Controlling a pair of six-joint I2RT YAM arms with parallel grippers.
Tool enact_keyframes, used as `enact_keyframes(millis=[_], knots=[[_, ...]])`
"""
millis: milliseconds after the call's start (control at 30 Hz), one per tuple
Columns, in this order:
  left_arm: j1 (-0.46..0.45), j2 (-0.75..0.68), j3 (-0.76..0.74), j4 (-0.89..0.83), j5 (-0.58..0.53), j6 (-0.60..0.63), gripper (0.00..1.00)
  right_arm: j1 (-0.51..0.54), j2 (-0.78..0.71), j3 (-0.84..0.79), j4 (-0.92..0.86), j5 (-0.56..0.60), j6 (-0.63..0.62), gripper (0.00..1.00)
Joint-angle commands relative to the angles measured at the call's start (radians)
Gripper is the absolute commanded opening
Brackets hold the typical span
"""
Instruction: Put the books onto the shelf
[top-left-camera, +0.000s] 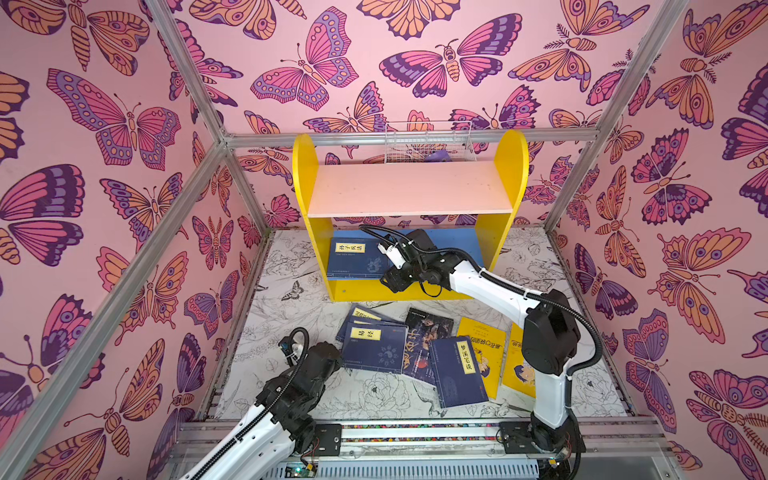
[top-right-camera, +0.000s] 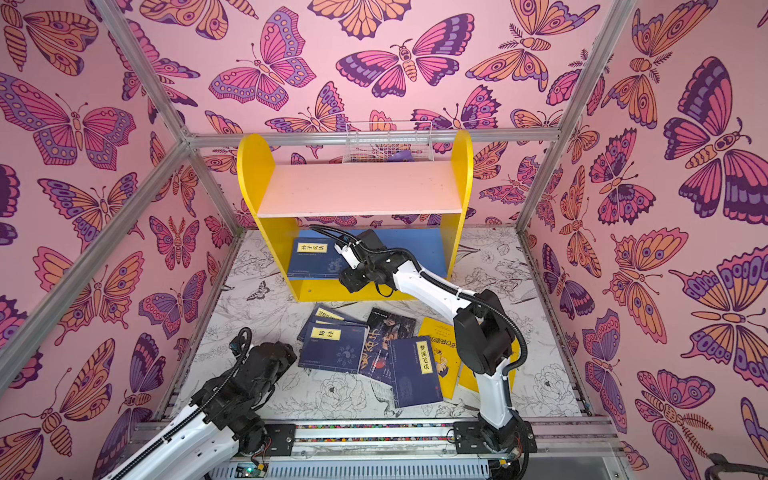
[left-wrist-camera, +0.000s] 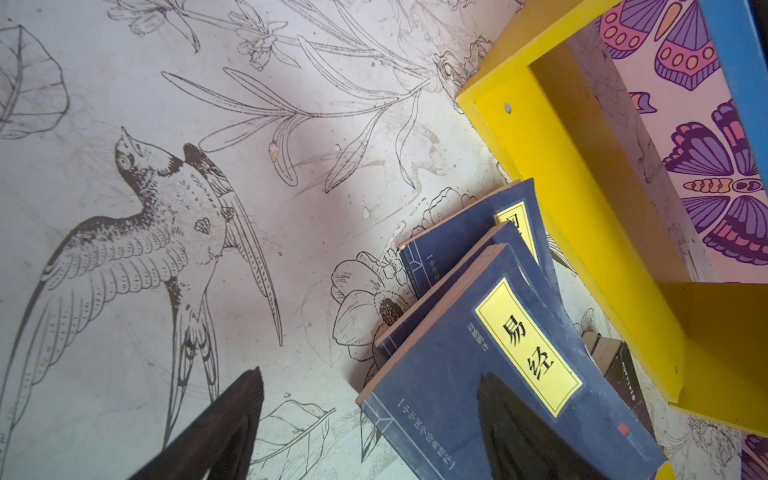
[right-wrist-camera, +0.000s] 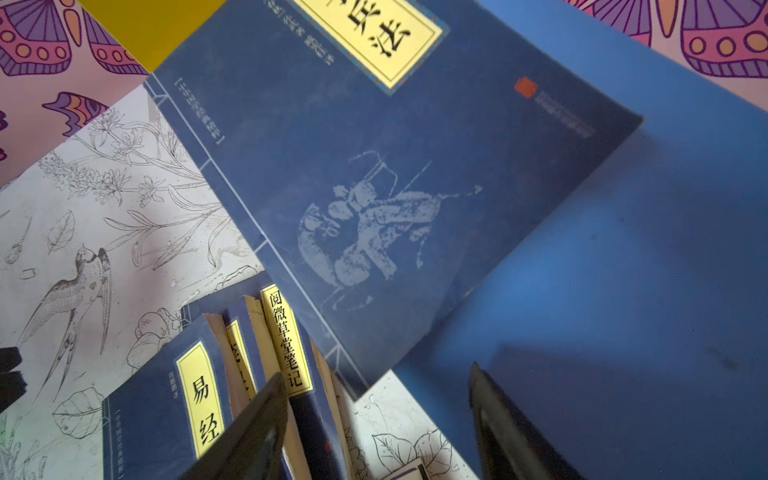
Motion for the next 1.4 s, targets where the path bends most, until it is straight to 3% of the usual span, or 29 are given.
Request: enact_keyframes(millis=[0,600,1000,1367], knots=[[0.008,0.002,-0.014,-0.009,-0.007,-0.006,0.83,0.015,0.043,0.054,-0.046,0.011,-0.035,0.69],[0.008,-0.009,-0.018,-0.010,-0.006,-0.005,0.82,0.030,0.112,0.118,-0.025,0.091,0.034,0.66],[0.008,-0.007,-0.019,-0.009,-0.009,-0.004,0.82,0.030,0.136,0.124,-0.005,0.063,0.098,0.63],[0.007,-0.005,-0.019,-0.010,-0.007,-0.001,0.82,0.022,0.138,0.140,-0.014,0.085,0.053,0.64]])
